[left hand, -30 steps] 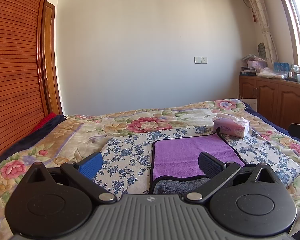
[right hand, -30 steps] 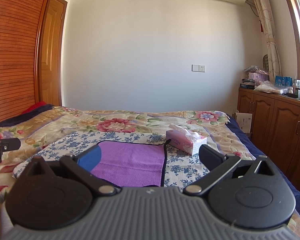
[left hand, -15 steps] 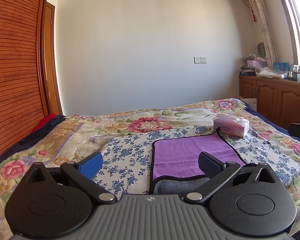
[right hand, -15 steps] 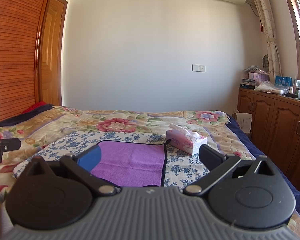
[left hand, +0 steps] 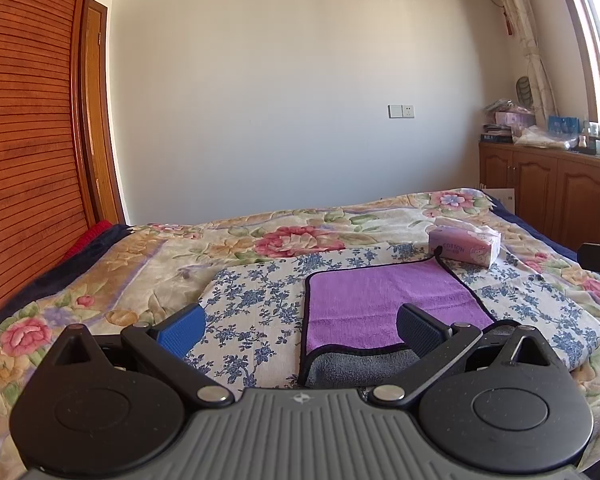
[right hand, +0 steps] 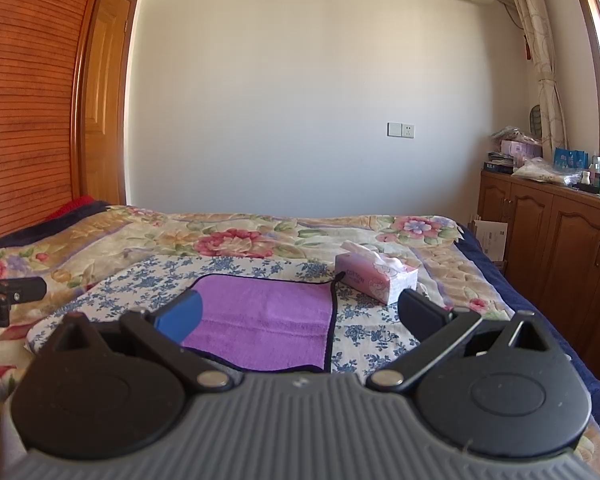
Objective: Fold towel
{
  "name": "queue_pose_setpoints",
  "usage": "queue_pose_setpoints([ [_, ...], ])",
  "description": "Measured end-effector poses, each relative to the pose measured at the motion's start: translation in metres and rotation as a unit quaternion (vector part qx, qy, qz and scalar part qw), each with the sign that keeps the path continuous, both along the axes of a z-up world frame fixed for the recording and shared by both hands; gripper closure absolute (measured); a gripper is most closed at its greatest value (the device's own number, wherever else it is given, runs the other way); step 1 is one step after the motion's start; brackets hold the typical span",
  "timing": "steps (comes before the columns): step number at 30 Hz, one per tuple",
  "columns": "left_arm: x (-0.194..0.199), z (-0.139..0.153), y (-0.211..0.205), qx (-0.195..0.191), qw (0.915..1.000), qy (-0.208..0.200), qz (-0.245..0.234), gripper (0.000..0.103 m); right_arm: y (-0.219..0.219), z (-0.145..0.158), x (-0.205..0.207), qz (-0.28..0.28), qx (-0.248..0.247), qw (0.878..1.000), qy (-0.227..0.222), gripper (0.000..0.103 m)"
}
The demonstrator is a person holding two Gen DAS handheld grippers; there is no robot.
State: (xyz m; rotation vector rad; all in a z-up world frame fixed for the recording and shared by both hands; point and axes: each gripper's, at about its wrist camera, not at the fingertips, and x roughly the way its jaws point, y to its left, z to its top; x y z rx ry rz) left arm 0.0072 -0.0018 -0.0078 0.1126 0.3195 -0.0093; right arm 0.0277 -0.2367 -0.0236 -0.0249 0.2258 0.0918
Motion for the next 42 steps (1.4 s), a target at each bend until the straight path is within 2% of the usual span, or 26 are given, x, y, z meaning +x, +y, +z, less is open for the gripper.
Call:
queue_pose_setpoints([
  [21, 0.026, -0.017, 0.002, 0.009, 0.9991, 0.041, -0.004, 0.0, 0.014, -0.005, 0.016, 0.008, -0.021, 1.0, 0.019, 0.0],
  [42, 0.063, -0.036, 0.008, 0.002, 0.9968, 0.079, -0.009, 0.0, 0.018, -0.019, 0.05, 0.02, -0.02, 0.997, 0.07, 0.0],
])
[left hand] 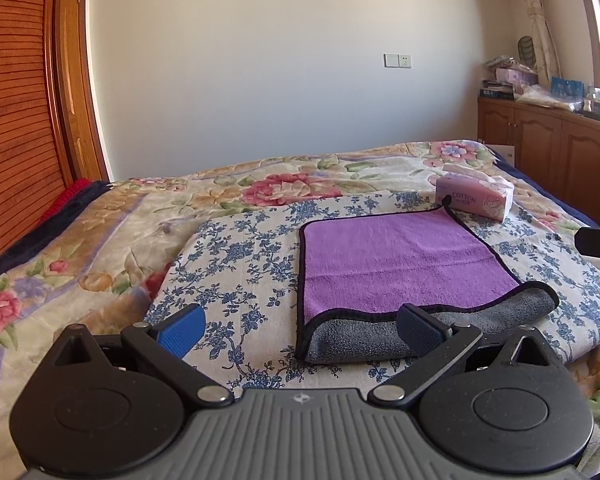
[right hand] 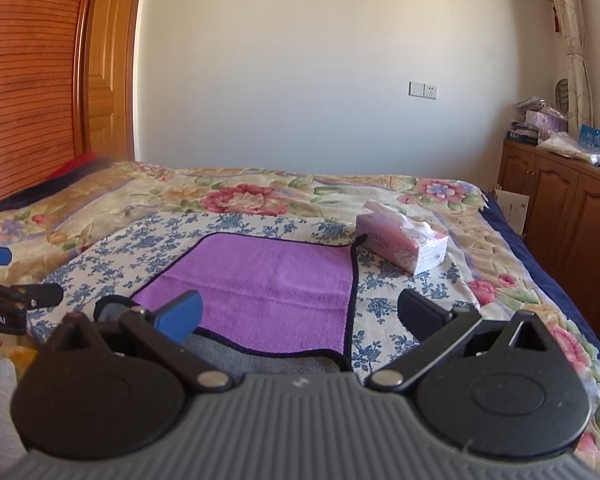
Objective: Fold towel
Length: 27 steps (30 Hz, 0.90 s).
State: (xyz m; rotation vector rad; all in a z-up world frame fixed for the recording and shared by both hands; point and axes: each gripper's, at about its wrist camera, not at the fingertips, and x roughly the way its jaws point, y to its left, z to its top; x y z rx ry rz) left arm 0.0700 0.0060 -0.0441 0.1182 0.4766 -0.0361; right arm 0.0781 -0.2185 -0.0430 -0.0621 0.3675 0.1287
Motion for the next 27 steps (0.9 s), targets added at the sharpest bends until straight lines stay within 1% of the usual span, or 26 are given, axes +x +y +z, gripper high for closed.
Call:
queue_pose_setpoints([
  [15, 0.027, -0.009, 0.005, -0.015, 0.9997, 0.016, -0.01, 0.0, -0.004, -0.013, 0.028, 0.017, -0.01, 0.999, 0.043, 0.0],
  [19, 0.037, -0.012, 0.006, -0.013, 0.9996, 0.019, -0.018, 0.0, -0.002, -0.016, 0.037, 0.028, -0.019, 0.998, 0.055, 0.0],
  [27, 0.06, -0.025, 0.015, -0.016, 0.9985, 0.041, -0.031, 0.007, -0.002, -0.023, 0.052, 0.042, -0.029, 0.996, 0.073, 0.0],
])
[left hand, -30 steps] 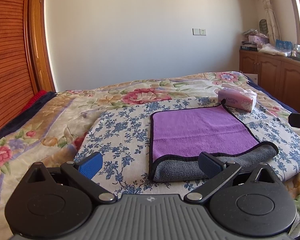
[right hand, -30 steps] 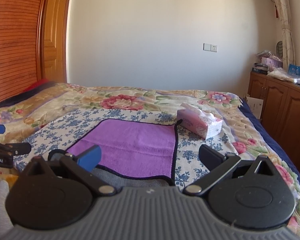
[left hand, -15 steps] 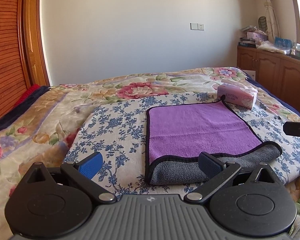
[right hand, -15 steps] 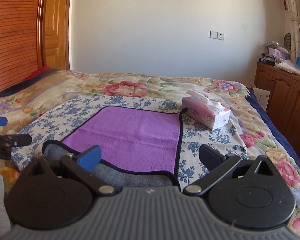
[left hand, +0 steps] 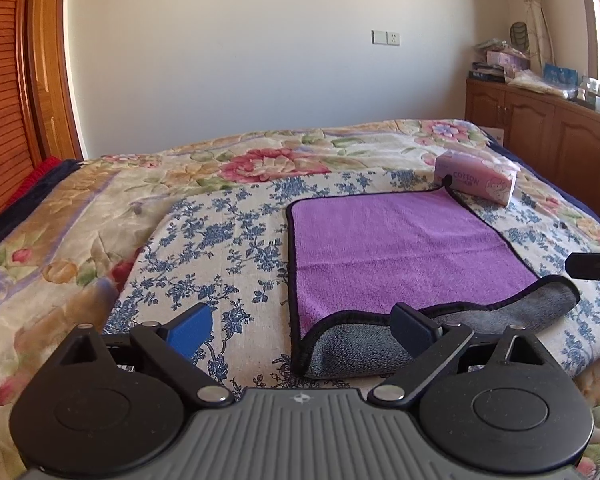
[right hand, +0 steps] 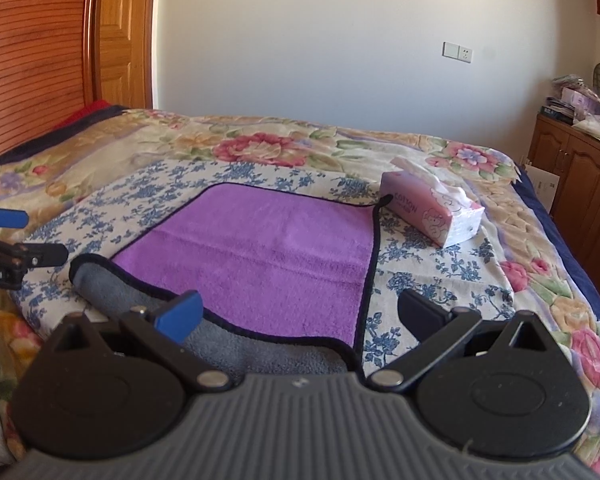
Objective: Fold towel
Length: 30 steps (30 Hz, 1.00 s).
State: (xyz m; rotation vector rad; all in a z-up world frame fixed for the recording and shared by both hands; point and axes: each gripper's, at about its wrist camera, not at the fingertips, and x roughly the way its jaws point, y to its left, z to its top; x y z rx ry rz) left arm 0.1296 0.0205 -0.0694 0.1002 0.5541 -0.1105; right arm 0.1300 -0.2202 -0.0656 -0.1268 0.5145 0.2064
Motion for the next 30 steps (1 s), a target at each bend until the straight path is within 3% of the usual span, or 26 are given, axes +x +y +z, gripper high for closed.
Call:
queue_pose_setpoints([
  [10, 0.02, -0.017, 0.004, 0.003, 0.9994, 0.026, -0.024, 0.014, -0.006, -0.01, 0.02, 0.012, 0.0, 1.0, 0.028, 0.0],
  [12, 0.023, -0.019, 0.006, -0.004, 0.9991, 0.034, -0.027, 0.016, -0.009, -0.012, 0.023, 0.012, 0.007, 0.999, 0.035, 0.003],
  [14, 0.026, -0.02, 0.006, -0.008, 0.9989, 0.038, -0.027, 0.016, -0.012, -0.014, 0.026, 0.01, 0.013, 0.999, 0.045, 0.013],
  [17, 0.031, -0.022, 0.009, -0.014, 0.9987, 0.043, -0.021, 0.017, -0.015, -0.016, 0.031, 0.005, 0.015, 0.999, 0.051, 0.015],
  [25, 0.039, -0.023, 0.018, -0.041, 0.9974, 0.057, -0.02, 0.032, -0.026, -0.023, 0.04, -0.006, 0.033, 0.996, 0.082, 0.019],
  [30, 0.042, -0.025, 0.019, -0.05, 0.9961, 0.068, -0.024, 0.048, -0.026, -0.028, 0.042, -0.001, 0.033, 0.994, 0.105, 0.026],
])
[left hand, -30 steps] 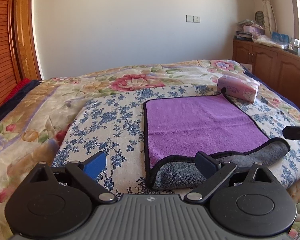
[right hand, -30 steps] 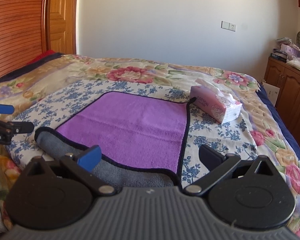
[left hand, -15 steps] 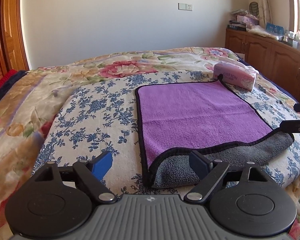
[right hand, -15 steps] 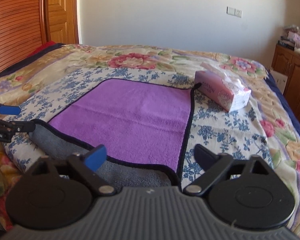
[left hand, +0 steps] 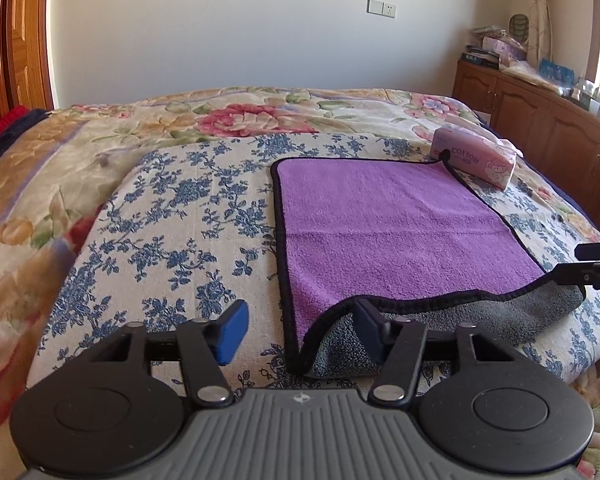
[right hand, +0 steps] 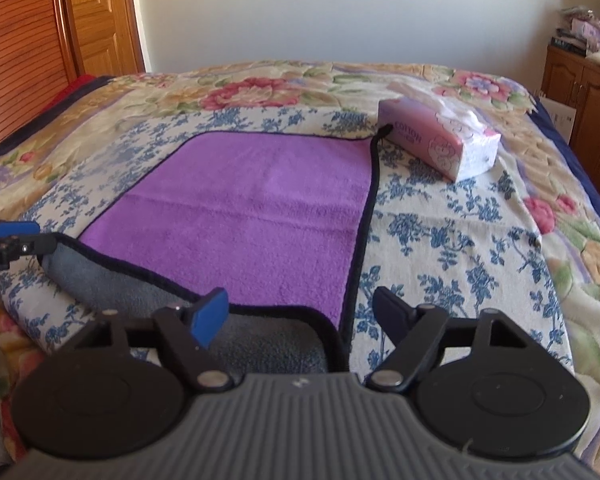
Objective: Fold towel
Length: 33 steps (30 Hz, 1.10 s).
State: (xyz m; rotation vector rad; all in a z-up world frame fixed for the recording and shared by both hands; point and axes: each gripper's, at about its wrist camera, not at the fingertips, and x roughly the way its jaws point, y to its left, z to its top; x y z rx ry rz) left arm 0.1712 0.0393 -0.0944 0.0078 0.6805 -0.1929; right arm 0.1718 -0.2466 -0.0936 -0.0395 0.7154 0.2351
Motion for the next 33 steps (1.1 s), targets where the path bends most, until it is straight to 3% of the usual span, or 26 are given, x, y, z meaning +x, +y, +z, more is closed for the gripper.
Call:
queue_pose_setpoints([
  [8, -0.0004, -0.0024, 0.0009, -0.013, 0.9999, 0.01, -0.005, 0.07, -0.0045, -0.0066, 0.0047, -0.002, 0.013, 0.999, 0.033, 0.033],
  [16, -0.0006, -0.0037, 0.0003, -0.017, 0.9997, 0.014, -0.008, 0.071, -0.0071, -0.0088, 0.007, -0.002, 0.019, 0.999, 0.049, 0.045],
  [20, -0.0003, -0.0047, -0.0007, -0.018, 0.9996, 0.021, -0.011, 0.082, -0.0058, -0.0088, 0.0068, 0.003, 0.021, 0.998, 0.052, 0.055],
  [28, -0.0011, -0.0032, -0.0014, -0.022, 0.9995, 0.021, -0.012, 0.089, -0.0042, -0.0083, 0.0066, 0.012, 0.011, 0.999, 0.051, 0.082],
  [31, -0.0011, -0.001, -0.0005, -0.027, 0.9994, 0.019, -0.012, 0.089, -0.0036, -0.0081, 0.0064, 0.015, 0.009, 0.999, 0.05, 0.084],
  [32, -0.0013, -0.0006, -0.0006, -0.027, 0.9994, 0.018, -0.013, 0.09, -0.0038, -0.0078, 0.0062, 0.016, 0.009, 0.999, 0.049, 0.093],
  [33, -0.0014, -0.0004, -0.0009, -0.027, 0.9994, 0.018, -0.014, 0.092, -0.004, -0.0075, 0.0061, 0.016, 0.009, 0.999, 0.049, 0.095],
])
